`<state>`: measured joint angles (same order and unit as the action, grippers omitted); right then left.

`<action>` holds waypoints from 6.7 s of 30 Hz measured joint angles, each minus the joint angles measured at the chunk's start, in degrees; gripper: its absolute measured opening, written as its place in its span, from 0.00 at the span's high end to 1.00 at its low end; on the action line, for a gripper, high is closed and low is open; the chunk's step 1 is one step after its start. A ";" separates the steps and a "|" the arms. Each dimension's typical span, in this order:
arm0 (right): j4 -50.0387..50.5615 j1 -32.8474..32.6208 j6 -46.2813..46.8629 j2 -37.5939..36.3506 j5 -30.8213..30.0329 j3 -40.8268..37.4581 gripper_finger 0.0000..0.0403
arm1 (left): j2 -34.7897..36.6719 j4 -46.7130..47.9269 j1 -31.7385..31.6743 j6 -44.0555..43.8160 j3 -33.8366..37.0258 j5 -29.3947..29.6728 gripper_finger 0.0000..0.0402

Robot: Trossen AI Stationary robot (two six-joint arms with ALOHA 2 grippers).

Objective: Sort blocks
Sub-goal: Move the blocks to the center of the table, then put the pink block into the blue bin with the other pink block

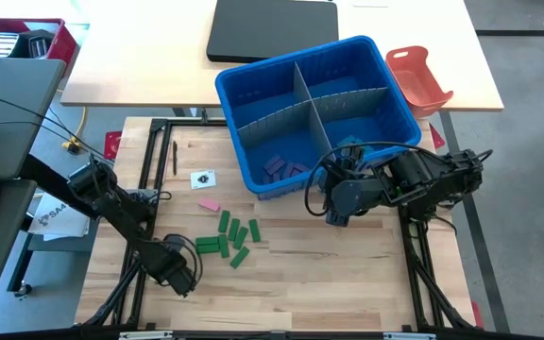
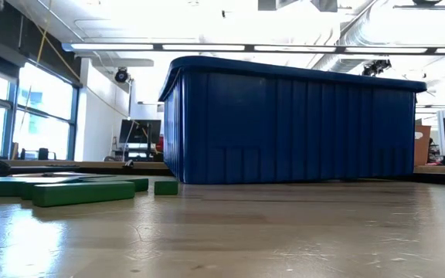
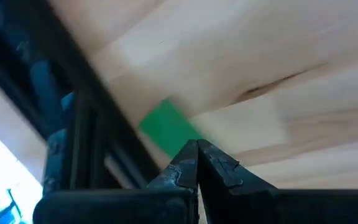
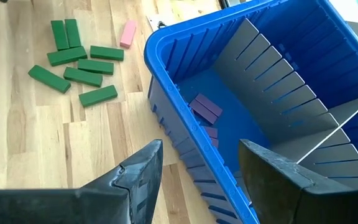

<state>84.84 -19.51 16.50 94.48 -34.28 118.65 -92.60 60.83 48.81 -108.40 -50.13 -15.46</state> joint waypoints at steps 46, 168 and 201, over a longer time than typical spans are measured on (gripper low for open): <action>0.00 0.00 0.19 0.00 0.00 0.00 0.49 | -0.10 -18.36 -17.33 32.28 2.69 39.81 1.00; -122.35 -3.56 -24.30 -1.09 8.65 -58.51 0.49 | 19.73 -122.58 -22.75 119.22 18.45 32.20 0.78; -126.73 -0.07 -20.16 2.65 14.15 -57.86 0.76 | 14.03 -120.77 -24.56 115.03 14.06 37.73 0.48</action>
<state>-41.89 -19.58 -3.66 97.13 -20.13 60.80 -78.57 -59.94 24.25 6.62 -36.07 22.27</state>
